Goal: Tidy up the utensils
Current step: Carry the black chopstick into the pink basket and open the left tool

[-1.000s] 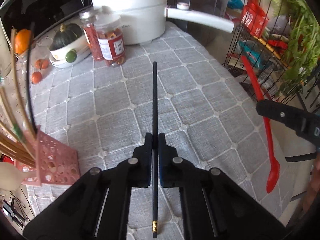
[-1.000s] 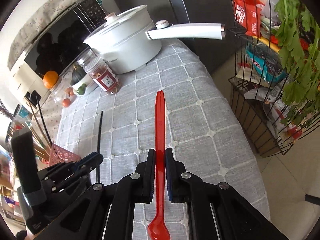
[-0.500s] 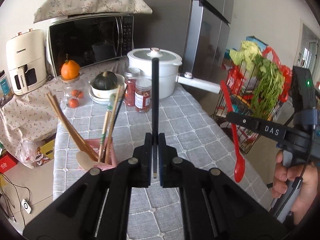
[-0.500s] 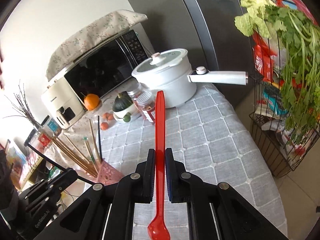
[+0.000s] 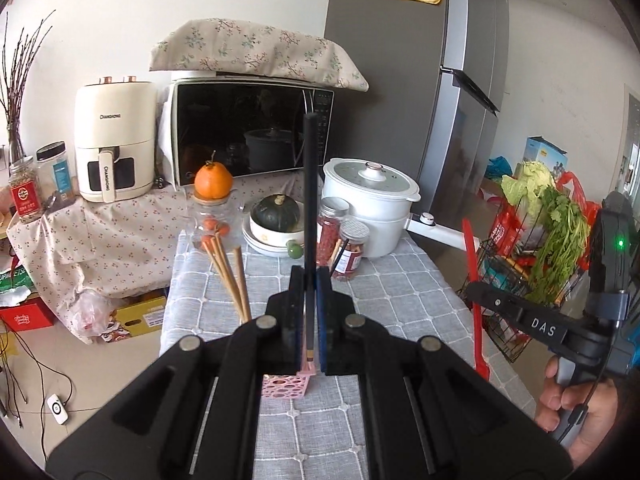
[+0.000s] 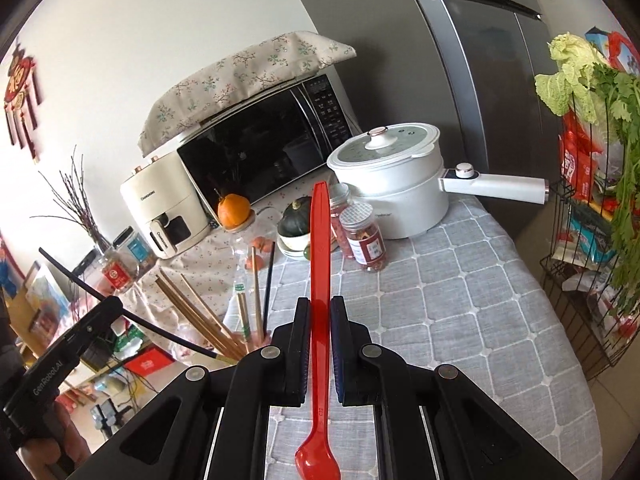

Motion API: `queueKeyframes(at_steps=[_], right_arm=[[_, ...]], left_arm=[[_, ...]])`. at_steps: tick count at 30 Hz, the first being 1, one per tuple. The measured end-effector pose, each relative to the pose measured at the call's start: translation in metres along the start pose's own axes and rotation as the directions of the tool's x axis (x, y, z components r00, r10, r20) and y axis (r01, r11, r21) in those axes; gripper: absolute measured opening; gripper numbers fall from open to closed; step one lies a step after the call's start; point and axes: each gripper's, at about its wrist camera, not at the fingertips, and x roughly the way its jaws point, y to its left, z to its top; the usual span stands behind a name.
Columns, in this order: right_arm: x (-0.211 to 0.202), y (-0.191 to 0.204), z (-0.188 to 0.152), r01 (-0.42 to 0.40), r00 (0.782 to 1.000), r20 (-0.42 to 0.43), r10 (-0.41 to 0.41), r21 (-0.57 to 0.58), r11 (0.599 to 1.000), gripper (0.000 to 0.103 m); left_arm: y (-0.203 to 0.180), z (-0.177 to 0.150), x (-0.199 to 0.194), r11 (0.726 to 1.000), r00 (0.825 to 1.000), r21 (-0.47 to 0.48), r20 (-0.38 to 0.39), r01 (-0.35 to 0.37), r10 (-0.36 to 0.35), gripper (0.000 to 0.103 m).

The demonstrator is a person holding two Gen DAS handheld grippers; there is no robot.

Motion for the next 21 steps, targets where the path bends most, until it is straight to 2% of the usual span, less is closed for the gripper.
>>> queueKeyframes(at_steps=[5, 8, 10, 12, 14, 16, 21], right_arm=[[0.012, 0.016, -0.005, -0.014, 1.0, -0.003, 0.014, -0.017, 1.0, 0.009], [0.016, 0.022, -0.008, -0.018, 1.0, 0.008, 0.018, -0.021, 1.0, 0.009], [0.019, 0.027, -0.01, -0.024, 1.0, 0.017, 0.024, -0.024, 0.999, 0.009], [0.022, 0.032, -0.012, -0.033, 0.999, 0.032, 0.034, -0.028, 0.999, 0.009], [0.025, 0.038, -0.013, -0.045, 0.998, 0.053, 0.047, -0.034, 0.998, 0.009], [0.028, 0.044, -0.014, -0.063, 0.995, 0.075, 0.066, -0.035, 0.997, 0.009], [0.039, 0.06, -0.016, -0.089, 0.987, 0.129, 0.093, -0.036, 0.995, 0.01]], left_arm=[[0.004, -0.008, 0.026, 0.999, 0.998, 0.02, -0.057, -0.031, 0.032, 0.006], [0.009, -0.015, 0.046, 1.0, 0.993, 0.01, -0.119, -0.009, 0.01, 0.006], [0.011, -0.018, 0.053, 1.0, 0.992, 0.0, -0.128, 0.002, -0.002, 0.007], [0.011, -0.018, 0.054, 1.0, 0.993, 0.003, -0.118, -0.019, 0.019, 0.021], [0.012, -0.015, 0.046, 1.0, 0.996, -0.001, -0.091, -0.021, 0.02, 0.047], [0.011, -0.013, 0.035, 1.0, 0.997, 0.007, -0.07, -0.021, 0.021, 0.05], [0.027, -0.012, 0.017, 0.999, 0.995, -0.004, -0.092, -0.043, 0.042, 0.052]])
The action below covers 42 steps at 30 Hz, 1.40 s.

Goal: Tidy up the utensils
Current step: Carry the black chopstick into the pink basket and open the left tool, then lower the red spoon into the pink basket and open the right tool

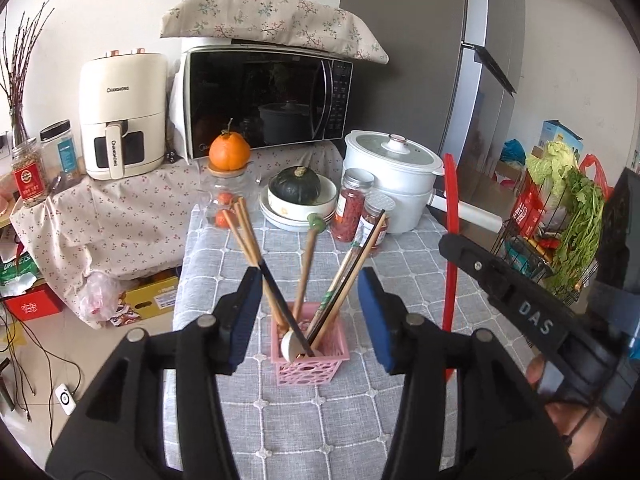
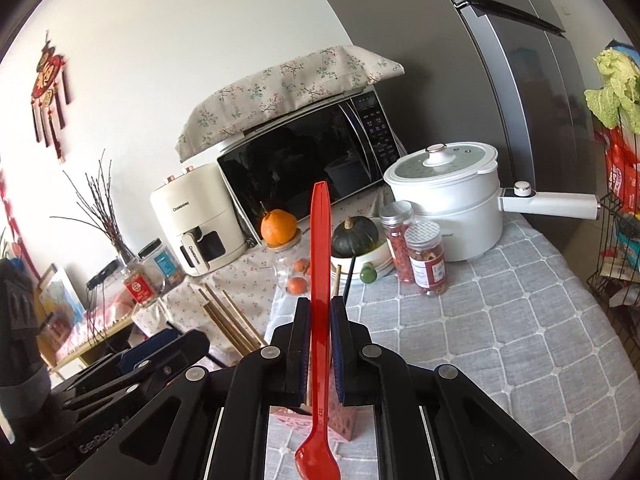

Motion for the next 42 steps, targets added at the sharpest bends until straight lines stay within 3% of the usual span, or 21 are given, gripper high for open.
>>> queueKeyframes(at_steps=[3, 12, 20, 24, 27, 33, 38, 42], right_arm=[[0.014, 0.008, -0.003, 0.014, 1.0, 0.025, -0.014, -0.001, 1.0, 0.01], [0.061, 0.02, -0.014, 0.115, 0.99, 0.077, -0.12, 0.07, 0.991, 0.009], [0.091, 0.031, -0.024, 0.208, 0.971, 0.112, -0.213, 0.049, 0.977, 0.009], [0.096, 0.031, -0.029, 0.228, 0.964, 0.125, -0.233, 0.053, 0.972, 0.01], [0.101, 0.027, -0.035, 0.195, 0.975, 0.093, -0.2, 0.064, 0.979, 0.012], [0.091, 0.028, -0.04, 0.142, 0.987, 0.062, -0.146, 0.066, 0.988, 0.036], [0.068, 0.019, -0.033, 0.121, 0.991, 0.041, -0.124, 0.073, 0.99, 0.053], [0.049, 0.005, -0.025, 0.132, 0.991, 0.001, -0.132, 0.072, 0.989, 0.065]], left_arm=[[0.016, -0.006, -0.008, 1.0, 0.999, -0.012, -0.021, -0.026, 0.026, 0.053], [0.056, -0.017, -0.022, 0.996, 0.999, -0.088, -0.053, -0.015, 0.01, 0.055], [0.07, -0.028, -0.012, 0.996, 0.995, -0.077, -0.092, -0.039, 0.032, 0.055], [0.075, -0.032, -0.006, 0.996, 0.993, -0.072, -0.108, -0.059, 0.051, 0.055], [0.076, -0.036, 0.0, 0.996, 0.99, -0.069, -0.13, -0.064, 0.055, 0.055], [0.072, -0.045, 0.011, 0.996, 0.98, -0.046, -0.189, -0.071, 0.061, 0.056], [0.064, -0.052, 0.015, 0.997, 0.976, -0.05, -0.213, -0.054, 0.042, 0.074], [0.053, -0.057, 0.018, 0.998, 0.973, -0.022, -0.221, -0.066, 0.059, 0.081]])
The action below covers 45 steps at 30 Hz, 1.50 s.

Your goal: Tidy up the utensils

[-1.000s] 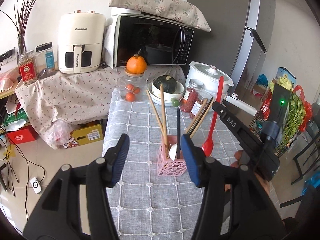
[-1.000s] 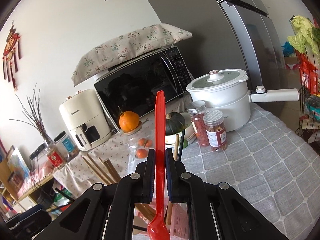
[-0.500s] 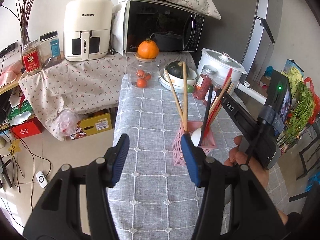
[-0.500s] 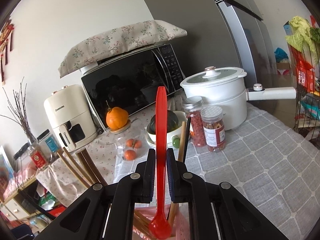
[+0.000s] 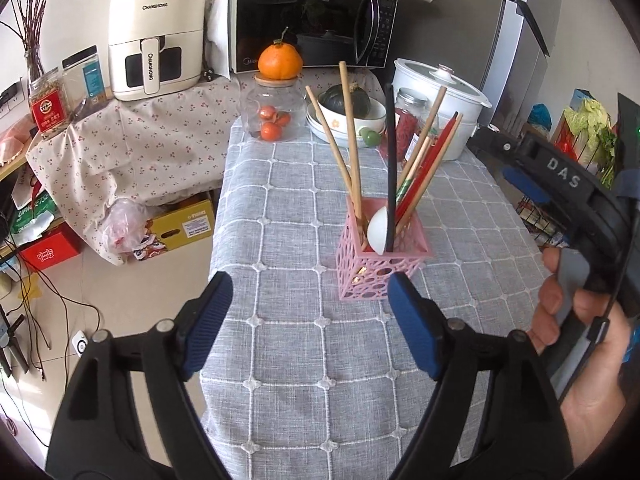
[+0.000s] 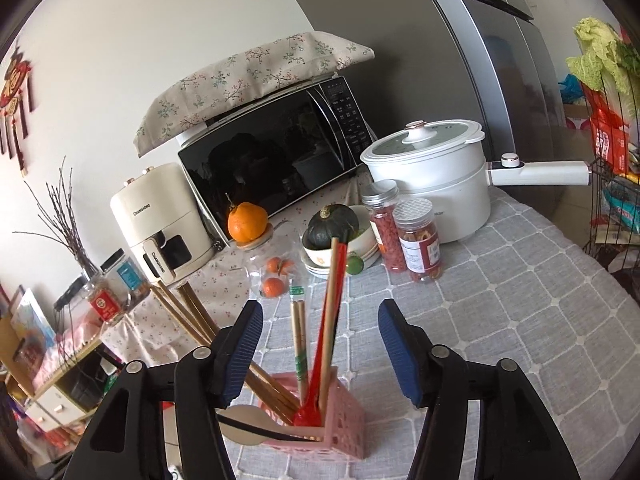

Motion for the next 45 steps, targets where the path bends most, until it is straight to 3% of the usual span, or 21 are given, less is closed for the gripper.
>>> queueKeyframes(at_steps=[5, 19, 27, 30, 32, 40, 45], right_arm=[[-0.022, -0.023, 0.008, 0.029, 0.999, -0.042, -0.029, -0.004, 1.0, 0.082], [-0.056, -0.065, -0.001, 0.073, 0.971, -0.209, -0.116, -0.203, 0.976, 0.094], [-0.053, -0.084, -0.003, 0.054, 0.947, -0.301, -0.108, -0.183, 0.982, 0.094], [-0.052, -0.087, -0.001, 0.071, 0.943, -0.309, -0.126, -0.182, 0.981, 0.094], [-0.053, -0.088, 0.0, 0.096, 0.942, -0.299, -0.153, -0.197, 0.976, 0.103], [-0.058, -0.086, 0.001, 0.143, 0.939, -0.264, -0.22, -0.282, 0.949, 0.103], [-0.074, -0.079, 0.007, 0.168, 0.945, -0.216, -0.245, -0.322, 0.932, 0.103]], left_arm=[[-0.011, -0.004, 0.003, 1.0, 1.0, -0.014, -0.023, 0.013, -0.013, 0.087], [-0.049, -0.017, 0.021, 0.998, 0.998, 0.039, -0.038, -0.043, 0.045, 0.098], [-0.067, -0.028, 0.052, 0.997, 0.999, 0.07, -0.028, -0.045, 0.047, 0.098], [-0.066, -0.028, 0.057, 0.997, 0.998, 0.051, -0.036, -0.056, 0.057, 0.098], [-0.069, -0.029, 0.059, 0.997, 0.997, 0.042, -0.042, -0.057, 0.059, 0.098], [-0.074, -0.027, 0.055, 0.999, 0.997, -0.017, -0.06, -0.043, 0.042, 0.098], [-0.076, -0.024, 0.033, 0.996, 0.997, -0.07, -0.058, -0.062, 0.058, 0.098]])
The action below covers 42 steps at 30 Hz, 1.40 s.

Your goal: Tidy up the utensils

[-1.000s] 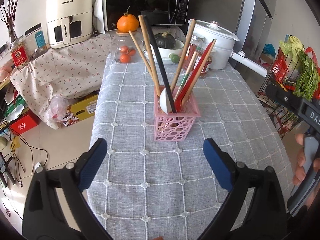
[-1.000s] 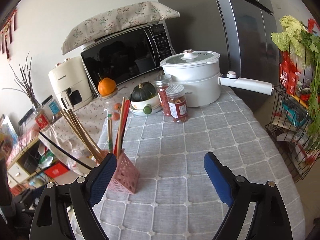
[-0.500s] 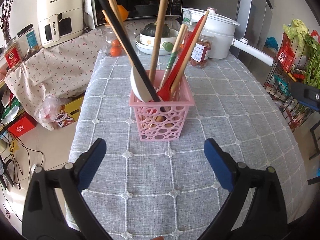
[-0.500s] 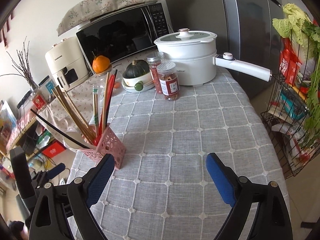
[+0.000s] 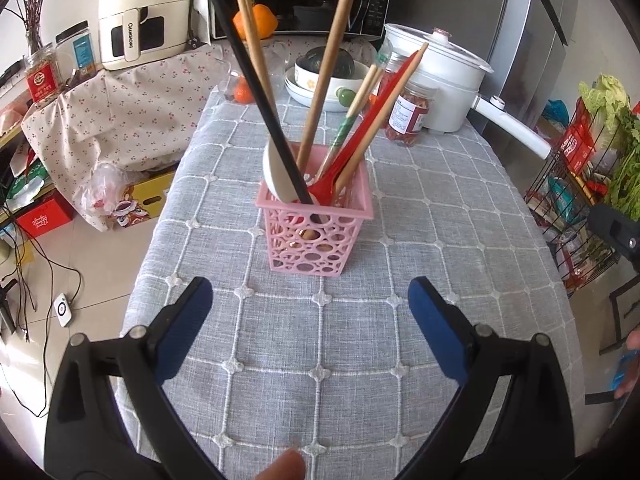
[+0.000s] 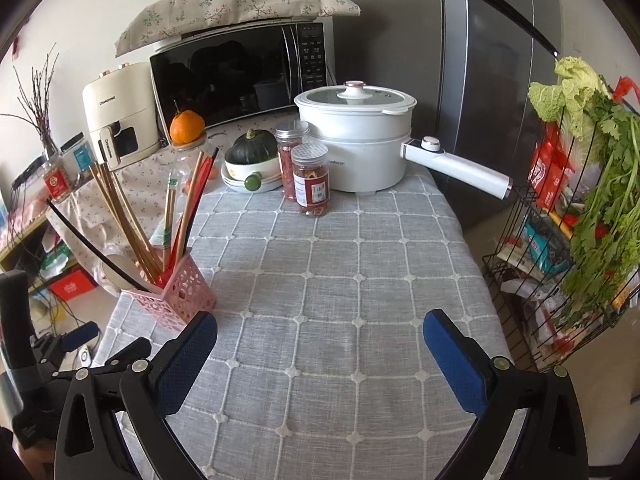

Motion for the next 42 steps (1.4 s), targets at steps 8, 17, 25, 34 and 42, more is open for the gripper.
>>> queueKeyframes(at_steps=[8, 17, 25, 34, 42], right_arm=[[-0.035, 0.009, -0.001, 0.035, 0.999, 0.033, -0.035, -0.022, 0.999, 0.103], [-0.073, 0.011, -0.009, 0.094, 0.994, 0.054, -0.093, -0.013, 0.995, 0.103], [-0.081, 0.021, -0.01, 0.084, 0.995, 0.063, -0.082, -0.025, 0.996, 0.103], [-0.078, 0.019, -0.01, 0.093, 0.994, 0.056, -0.092, -0.015, 0.996, 0.103], [-0.077, 0.017, -0.01, 0.094, 0.994, 0.052, -0.094, -0.015, 0.995, 0.103]], left_arm=[[-0.009, -0.002, -0.055, 0.997, 0.995, 0.017, 0.058, -0.081, 0.079, 0.102], [-0.015, -0.009, -0.093, 0.993, 0.99, 0.061, 0.103, -0.103, 0.096, 0.102], [-0.02, -0.007, -0.103, 0.993, 0.987, 0.076, 0.134, -0.094, 0.083, 0.102], [-0.023, -0.01, -0.108, 0.99, 0.982, 0.08, 0.161, -0.115, 0.102, 0.102], [-0.024, -0.009, -0.109, 0.99, 0.981, 0.077, 0.167, -0.115, 0.101, 0.102]])
